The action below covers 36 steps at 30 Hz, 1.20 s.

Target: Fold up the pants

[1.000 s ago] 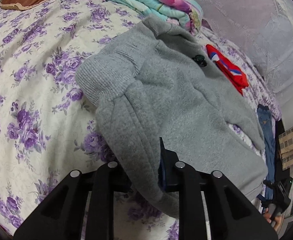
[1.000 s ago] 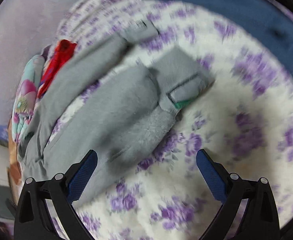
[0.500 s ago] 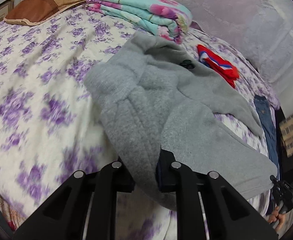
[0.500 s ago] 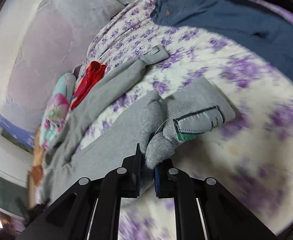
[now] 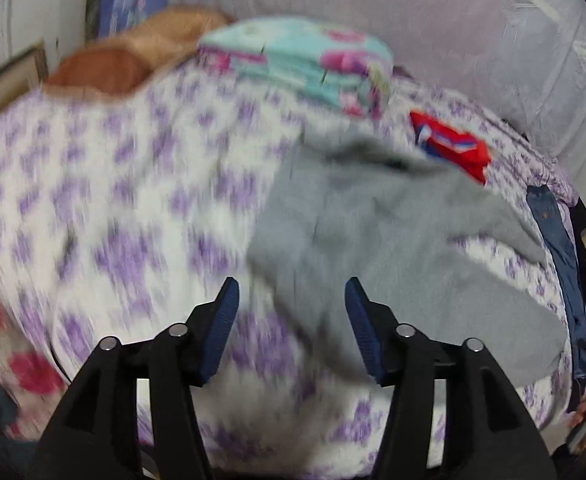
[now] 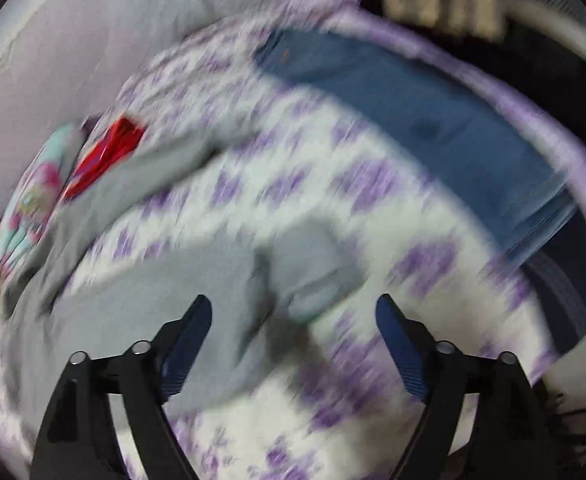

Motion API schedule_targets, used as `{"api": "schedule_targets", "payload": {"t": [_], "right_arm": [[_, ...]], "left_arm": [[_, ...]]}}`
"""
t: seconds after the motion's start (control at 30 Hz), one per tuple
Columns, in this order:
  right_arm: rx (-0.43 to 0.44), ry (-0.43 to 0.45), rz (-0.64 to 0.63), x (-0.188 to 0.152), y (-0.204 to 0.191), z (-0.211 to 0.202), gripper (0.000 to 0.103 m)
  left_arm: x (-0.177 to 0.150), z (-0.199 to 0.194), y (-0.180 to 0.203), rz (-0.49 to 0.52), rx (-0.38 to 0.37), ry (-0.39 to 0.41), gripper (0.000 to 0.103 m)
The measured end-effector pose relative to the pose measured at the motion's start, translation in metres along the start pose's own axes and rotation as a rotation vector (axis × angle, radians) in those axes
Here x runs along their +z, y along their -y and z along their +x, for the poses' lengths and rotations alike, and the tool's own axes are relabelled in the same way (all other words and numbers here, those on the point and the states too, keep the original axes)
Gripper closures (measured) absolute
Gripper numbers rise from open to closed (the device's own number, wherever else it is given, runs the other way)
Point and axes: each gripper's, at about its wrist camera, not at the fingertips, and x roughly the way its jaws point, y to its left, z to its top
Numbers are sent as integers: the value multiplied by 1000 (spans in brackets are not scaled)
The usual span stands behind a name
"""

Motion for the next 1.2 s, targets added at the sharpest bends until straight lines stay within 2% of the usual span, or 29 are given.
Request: {"api": "schedule_targets", "payload": {"t": [0.03, 0.07, 0.17, 0.23, 0.27, 0.3, 0.43, 0.53, 0.57, 0.6, 0.63, 0.67, 0.8, 0.87, 0.93, 0.97, 1.0, 1.03, 1.1, 1.13, 1.17, 1.2], "right_arm": [[45, 1, -7, 12, -7, 2, 17], [133, -16, -9, 28, -19, 11, 17], [328, -98, 38, 67, -41, 49, 17], [377, -176, 82, 85, -53, 85, 17], [395, -224, 104, 93, -60, 108, 17], [395, -259, 116, 100, -67, 129, 17], [377, -316, 119, 116, -89, 184, 17], [323, -331, 119, 118, -101, 209, 17], [312, -319, 120, 121, -104, 219, 29], [304, -297, 109, 123, -107, 225, 50], [287, -287, 91, 123, -108, 229, 96], [270, -276, 85, 122, -109, 228, 95], [185, -182, -19, 118, -112, 194, 95], [141, -193, -29, 113, -111, 195, 94], [63, -237, -58, 110, -114, 222, 89], [42, -255, -69, 106, -116, 233, 87], [21, -213, -99, 106, -121, 232, 86], [-5, -215, -134, 105, -127, 231, 82], [-67, -232, -199, 105, -138, 223, 59], [-60, -239, -205, 104, -139, 214, 35], [-36, -230, -205, 102, -139, 201, 34], [-11, -211, -214, 100, -139, 184, 34]], "left_arm": [[19, 5, 6, 39, -7, -8, 46], [31, 11, 13, 64, -16, -23, 46], [71, 57, 44, 156, -124, -137, 47], [92, 99, 70, 203, -145, -206, 49], [100, 117, 78, 221, -137, -227, 49], [111, 142, 86, 229, -94, -247, 50], [132, 201, 95, 208, -16, -292, 50], [141, 230, 91, 208, 35, -322, 50], [143, 241, 91, 205, 50, -339, 49], [146, 254, 89, 198, 63, -362, 49], [148, 260, 87, 184, 65, -366, 49], [151, 260, 86, 173, 64, -365, 50], [150, 246, 81, 204, 81, -331, 77], [152, 252, 71, 171, 61, -351, 80], [157, 261, 67, 145, 50, -368, 80], [159, 263, 69, 156, 64, -368, 80], [157, 264, 75, 180, 90, -362, 80], [156, 265, 82, 207, 124, -355, 80], [153, 262, 90, 253, 163, -345, 80], [152, 255, 91, 275, 162, -341, 80], [153, 248, 90, 282, 144, -338, 80], [154, 234, 87, 281, 93, -333, 78]]}}
